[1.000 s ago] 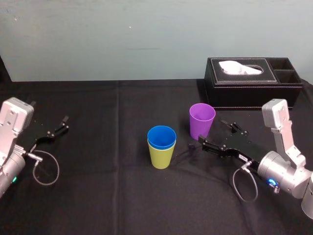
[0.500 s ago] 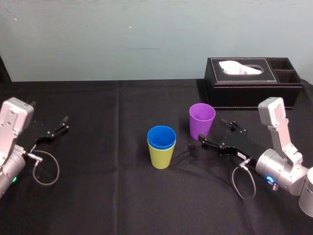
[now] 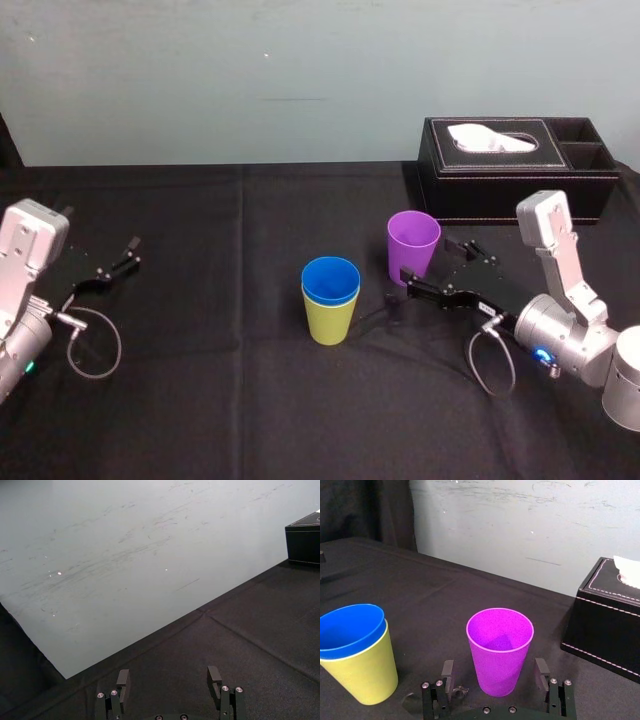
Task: Stack the three plastic cups sequentially using one hand.
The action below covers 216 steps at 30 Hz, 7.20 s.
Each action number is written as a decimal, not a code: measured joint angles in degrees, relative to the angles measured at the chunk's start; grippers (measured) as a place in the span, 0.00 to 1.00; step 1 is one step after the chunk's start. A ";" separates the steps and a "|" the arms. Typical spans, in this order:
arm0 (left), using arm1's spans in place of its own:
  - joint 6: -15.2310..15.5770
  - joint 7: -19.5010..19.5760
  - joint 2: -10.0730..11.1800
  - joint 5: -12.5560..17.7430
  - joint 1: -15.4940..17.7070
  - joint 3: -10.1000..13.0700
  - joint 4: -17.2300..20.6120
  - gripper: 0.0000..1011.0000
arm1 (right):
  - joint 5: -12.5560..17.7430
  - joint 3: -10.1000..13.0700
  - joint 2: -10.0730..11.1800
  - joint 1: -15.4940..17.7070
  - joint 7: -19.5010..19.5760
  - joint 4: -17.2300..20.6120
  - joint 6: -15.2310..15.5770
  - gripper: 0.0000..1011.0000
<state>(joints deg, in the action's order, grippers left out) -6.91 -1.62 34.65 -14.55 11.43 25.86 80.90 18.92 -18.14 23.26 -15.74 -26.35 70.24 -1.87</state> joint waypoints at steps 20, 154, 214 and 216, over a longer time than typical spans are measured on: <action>0.00 0.00 0.00 0.00 0.00 0.00 0.00 1.00 | -0.86 -0.79 -1.29 -2.99 -0.76 -2.82 0.08 0.99; 0.00 0.00 0.00 0.00 0.00 0.00 0.00 1.00 | 3.30 -6.11 7.41 1.87 -1.76 25.91 8.60 0.72; 0.00 0.00 0.00 0.00 0.00 0.00 0.00 1.00 | 0.61 -8.66 4.66 -0.52 -2.04 20.49 7.91 0.72; 0.00 0.00 0.00 0.00 0.00 0.00 0.00 1.00 | 0.58 -8.69 4.64 -0.50 -2.04 20.40 7.89 0.72</action>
<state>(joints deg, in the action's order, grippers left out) -6.91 -1.62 34.64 -14.55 11.43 25.86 80.90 19.50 -26.83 27.90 -16.24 -28.39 90.63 6.02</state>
